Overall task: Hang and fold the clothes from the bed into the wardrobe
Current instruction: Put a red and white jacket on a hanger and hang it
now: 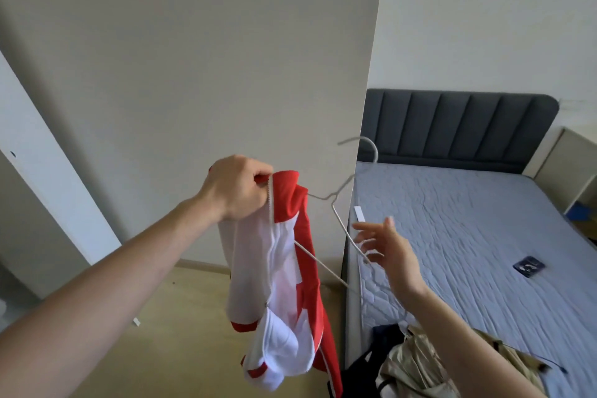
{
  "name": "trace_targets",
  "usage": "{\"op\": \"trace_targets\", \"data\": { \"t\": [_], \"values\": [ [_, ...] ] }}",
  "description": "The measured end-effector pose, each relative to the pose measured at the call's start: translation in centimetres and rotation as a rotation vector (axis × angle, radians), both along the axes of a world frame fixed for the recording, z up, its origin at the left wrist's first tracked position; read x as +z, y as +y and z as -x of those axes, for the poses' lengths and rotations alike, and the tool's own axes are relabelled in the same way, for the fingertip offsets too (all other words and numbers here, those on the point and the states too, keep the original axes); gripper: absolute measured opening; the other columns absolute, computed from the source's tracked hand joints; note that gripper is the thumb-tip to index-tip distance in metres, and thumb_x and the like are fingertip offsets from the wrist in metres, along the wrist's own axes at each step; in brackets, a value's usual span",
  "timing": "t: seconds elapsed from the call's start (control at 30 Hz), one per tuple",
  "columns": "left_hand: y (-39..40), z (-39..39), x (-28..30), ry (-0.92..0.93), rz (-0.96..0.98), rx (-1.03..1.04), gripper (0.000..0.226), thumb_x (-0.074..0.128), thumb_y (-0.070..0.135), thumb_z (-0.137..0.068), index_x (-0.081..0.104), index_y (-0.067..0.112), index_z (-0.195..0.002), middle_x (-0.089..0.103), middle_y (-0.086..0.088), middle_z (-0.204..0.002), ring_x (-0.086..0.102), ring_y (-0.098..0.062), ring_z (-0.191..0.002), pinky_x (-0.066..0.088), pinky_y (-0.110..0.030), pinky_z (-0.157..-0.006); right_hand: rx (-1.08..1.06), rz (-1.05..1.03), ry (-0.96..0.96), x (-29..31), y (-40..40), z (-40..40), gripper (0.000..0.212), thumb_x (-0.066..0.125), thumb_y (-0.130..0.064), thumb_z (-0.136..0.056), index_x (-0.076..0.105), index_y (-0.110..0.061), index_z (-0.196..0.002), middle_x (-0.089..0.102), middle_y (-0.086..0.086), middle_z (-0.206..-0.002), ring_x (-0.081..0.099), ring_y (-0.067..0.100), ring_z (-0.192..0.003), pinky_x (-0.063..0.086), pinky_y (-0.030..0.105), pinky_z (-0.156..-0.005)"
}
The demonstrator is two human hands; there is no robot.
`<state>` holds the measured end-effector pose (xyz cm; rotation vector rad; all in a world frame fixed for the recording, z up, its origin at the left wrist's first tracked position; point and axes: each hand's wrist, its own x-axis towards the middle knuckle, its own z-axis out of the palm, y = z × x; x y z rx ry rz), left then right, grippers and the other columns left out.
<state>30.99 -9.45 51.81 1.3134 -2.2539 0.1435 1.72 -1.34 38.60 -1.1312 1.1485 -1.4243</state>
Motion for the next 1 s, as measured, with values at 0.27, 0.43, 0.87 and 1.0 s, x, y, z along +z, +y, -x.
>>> {"op": "trace_targets", "data": {
  "t": [0.27, 0.43, 0.87, 1.0],
  "values": [
    [-1.0, -1.0, 1.3, 0.077, 0.032, -0.022, 0.046, 0.053, 0.048, -0.087, 0.045, 0.009, -0.065, 0.043, -0.005, -0.054, 0.036, -0.028, -0.06, 0.036, -0.034, -0.054, 0.172, -0.562, 0.191, -9.6, 2.8, -2.1, 0.042, 0.083, -0.054, -0.074, 0.071, -0.032, -0.108, 0.073, -0.006, -0.11, 0.067, 0.006, -0.088, 0.054, 0.027, -0.074],
    [-1.0, -1.1, 2.0, 0.07, 0.001, -0.034, 0.058, 0.044, 0.06, -0.084, 0.062, 0.006, -0.074, 0.052, -0.007, -0.058, 0.045, -0.03, -0.064, 0.046, -0.038, -0.059, 0.292, -0.544, 0.457, -11.9, 1.2, -6.2, 0.056, 0.08, -0.054, -0.077, 0.07, -0.025, -0.124, 0.075, -0.008, -0.116, 0.072, 0.01, -0.106, 0.056, 0.033, -0.099],
    [-0.3, -5.0, 2.7, 0.147, 0.012, -0.012, 0.052, 0.049, 0.069, -0.083, 0.076, 0.025, -0.089, 0.063, -0.003, -0.072, 0.064, -0.028, -0.076, 0.053, -0.038, -0.068, 0.437, -0.708, 0.449, -11.7, -0.2, -7.1, 0.069, 0.077, -0.074, -0.069, 0.068, -0.031, -0.122, 0.078, -0.011, -0.103, 0.069, 0.006, -0.08, 0.054, 0.022, -0.062],
    [-0.2, -5.4, 2.9, 0.202, -0.034, -0.034, 0.05, 0.05, 0.071, -0.082, 0.078, 0.031, -0.095, 0.074, 0.003, -0.077, 0.069, -0.025, -0.083, 0.054, -0.039, -0.073, 0.392, -0.718, 0.438, -11.5, -0.1, -6.8, 0.06, 0.082, -0.063, -0.066, 0.075, -0.027, -0.114, 0.079, -0.008, -0.09, 0.069, 0.005, -0.072, 0.055, 0.026, -0.069]
  ]
}}
